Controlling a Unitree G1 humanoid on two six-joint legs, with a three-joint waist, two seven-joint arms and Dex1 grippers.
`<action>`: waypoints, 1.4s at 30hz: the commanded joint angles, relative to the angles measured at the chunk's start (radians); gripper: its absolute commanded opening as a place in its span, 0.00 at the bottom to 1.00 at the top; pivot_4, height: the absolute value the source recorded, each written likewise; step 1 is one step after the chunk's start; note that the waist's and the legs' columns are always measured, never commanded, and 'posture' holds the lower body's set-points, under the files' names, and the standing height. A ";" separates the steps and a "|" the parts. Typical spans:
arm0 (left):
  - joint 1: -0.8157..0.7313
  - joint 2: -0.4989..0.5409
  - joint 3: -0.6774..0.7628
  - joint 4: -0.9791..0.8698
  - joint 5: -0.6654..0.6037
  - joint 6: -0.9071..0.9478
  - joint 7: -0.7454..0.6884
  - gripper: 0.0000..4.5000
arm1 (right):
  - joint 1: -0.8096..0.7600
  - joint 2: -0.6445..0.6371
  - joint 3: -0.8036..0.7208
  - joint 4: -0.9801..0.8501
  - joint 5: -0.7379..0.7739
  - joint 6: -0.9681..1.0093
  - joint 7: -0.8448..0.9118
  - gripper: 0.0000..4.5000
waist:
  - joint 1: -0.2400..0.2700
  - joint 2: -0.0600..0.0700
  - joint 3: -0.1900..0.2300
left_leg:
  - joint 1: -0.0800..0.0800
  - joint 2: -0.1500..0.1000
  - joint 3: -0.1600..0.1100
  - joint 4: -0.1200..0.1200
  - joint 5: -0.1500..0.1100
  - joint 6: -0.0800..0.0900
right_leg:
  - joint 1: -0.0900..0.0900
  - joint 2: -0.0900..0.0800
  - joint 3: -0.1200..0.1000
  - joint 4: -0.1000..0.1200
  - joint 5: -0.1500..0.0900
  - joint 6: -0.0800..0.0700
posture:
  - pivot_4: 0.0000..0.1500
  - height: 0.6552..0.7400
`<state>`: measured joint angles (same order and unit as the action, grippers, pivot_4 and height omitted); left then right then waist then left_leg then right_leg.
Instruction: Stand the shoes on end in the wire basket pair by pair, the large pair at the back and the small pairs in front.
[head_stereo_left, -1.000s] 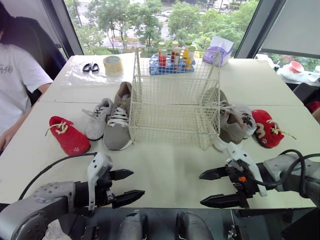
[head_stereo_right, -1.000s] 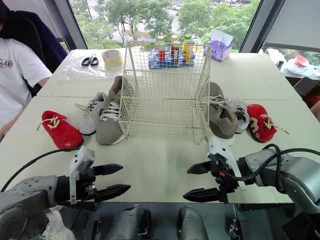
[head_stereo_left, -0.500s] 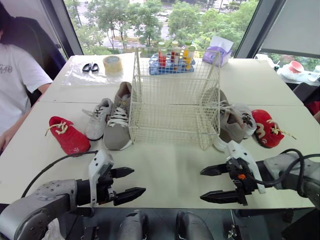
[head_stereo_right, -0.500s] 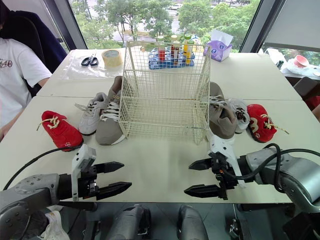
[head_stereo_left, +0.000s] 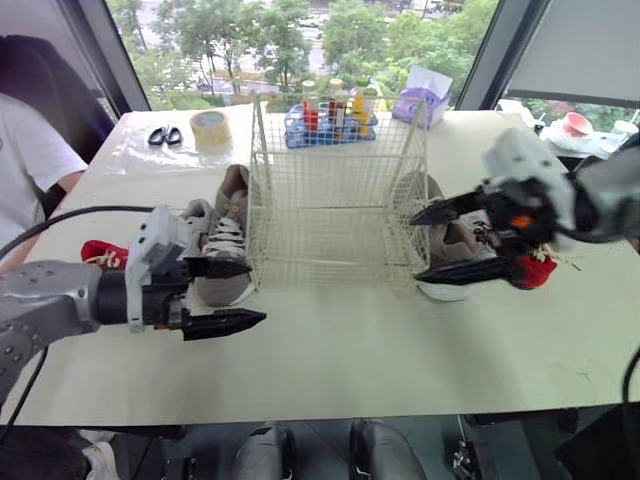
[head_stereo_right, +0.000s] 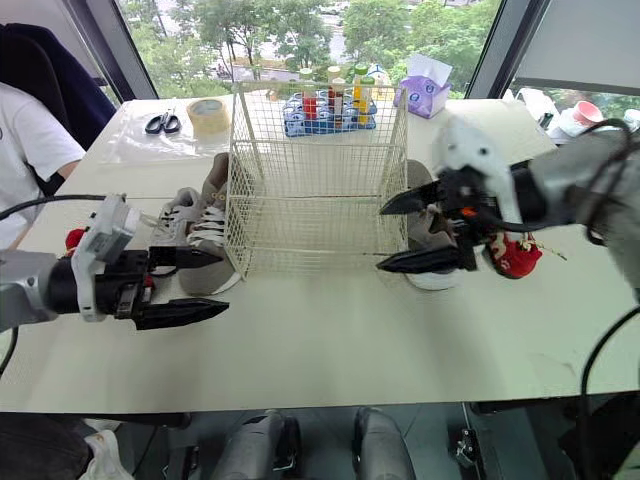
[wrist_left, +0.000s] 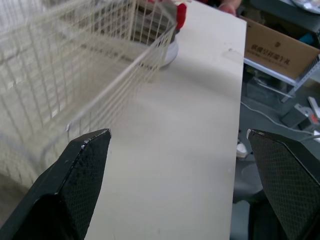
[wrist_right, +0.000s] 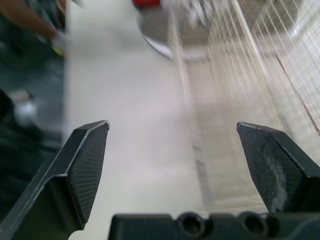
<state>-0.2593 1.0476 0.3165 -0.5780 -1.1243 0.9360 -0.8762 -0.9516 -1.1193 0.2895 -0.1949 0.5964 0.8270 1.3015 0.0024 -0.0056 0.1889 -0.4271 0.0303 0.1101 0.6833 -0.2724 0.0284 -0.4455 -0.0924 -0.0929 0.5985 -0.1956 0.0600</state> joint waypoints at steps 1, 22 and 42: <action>-0.011 -0.014 0.016 -0.040 -0.049 0.005 0.047 1.00 | -0.060 0.058 0.103 0.108 -0.148 -0.099 0.099 0.98 | 0.000 0.000 0.000 | 0.000 0.000 0.000 0.000 0.001 -0.001 | 0.000 0.000 0.000 0.001 0.002 0.004 | 1.00 1.00; 0.046 -0.100 -0.023 -0.082 -0.051 -0.035 0.206 1.00 | -0.008 0.169 0.149 0.159 -0.525 -0.408 0.138 0.02 | -0.001 -0.001 0.000 | 0.004 0.001 -0.001 0.001 0.003 -0.005 | 0.001 0.001 0.000 0.009 0.002 0.004 | 1.00 1.00; -0.004 -0.135 -0.126 -0.018 0.094 -0.074 0.129 1.00 | -0.030 0.314 0.109 0.114 -0.531 -0.222 0.117 0.02 | -0.018 -0.001 -0.001 | 0.012 0.003 -0.001 0.000 0.004 -0.007 | 0.002 0.005 0.003 0.017 -0.001 -0.002 | 1.00 1.00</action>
<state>-0.2480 0.9159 0.1801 -0.5902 -1.0334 0.8839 -0.7371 -0.9659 -0.8218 0.4205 -0.0391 0.0447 0.5911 1.4270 -0.0156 -0.0069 0.1881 -0.4147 0.0332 0.1092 0.6833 -0.2687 0.0223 -0.4433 -0.0878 -0.0894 0.6160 -0.1967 0.0581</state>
